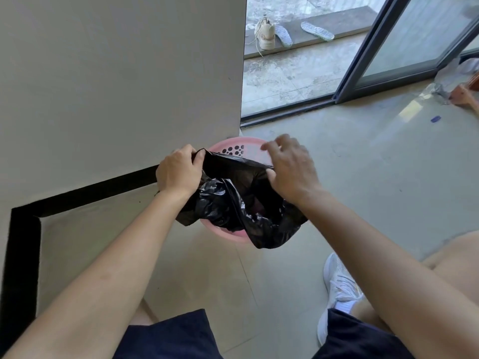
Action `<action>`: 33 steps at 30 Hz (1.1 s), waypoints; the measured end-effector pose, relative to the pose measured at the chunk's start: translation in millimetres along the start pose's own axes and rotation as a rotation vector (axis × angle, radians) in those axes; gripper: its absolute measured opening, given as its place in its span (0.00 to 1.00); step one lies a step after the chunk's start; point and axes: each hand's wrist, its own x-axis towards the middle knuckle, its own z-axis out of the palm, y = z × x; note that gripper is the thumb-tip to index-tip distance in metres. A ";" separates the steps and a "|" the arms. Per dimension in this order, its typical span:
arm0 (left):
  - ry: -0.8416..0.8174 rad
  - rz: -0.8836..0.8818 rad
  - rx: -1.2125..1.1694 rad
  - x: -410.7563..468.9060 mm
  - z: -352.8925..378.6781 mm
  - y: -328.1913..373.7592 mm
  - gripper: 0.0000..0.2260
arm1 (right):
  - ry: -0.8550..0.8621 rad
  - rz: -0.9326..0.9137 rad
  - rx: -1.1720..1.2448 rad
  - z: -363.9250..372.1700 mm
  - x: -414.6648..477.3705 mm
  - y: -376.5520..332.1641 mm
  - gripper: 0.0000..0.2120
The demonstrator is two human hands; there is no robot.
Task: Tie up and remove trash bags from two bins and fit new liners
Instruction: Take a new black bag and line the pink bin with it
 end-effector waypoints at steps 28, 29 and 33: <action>-0.636 -0.775 -0.828 22.9 66.6 -15.4 0.15 | -0.525 0.196 0.376 106.3 86.0 80.5 0.22; -0.623 -0.766 -0.814 15.1 67.8 -16.5 0.13 | -0.519 0.204 0.365 107.1 83.1 80.9 0.24; -0.382 -0.582 -0.574 15.4 66.2 -22.7 0.14 | -0.406 0.252 0.367 102.5 72.3 77.6 0.25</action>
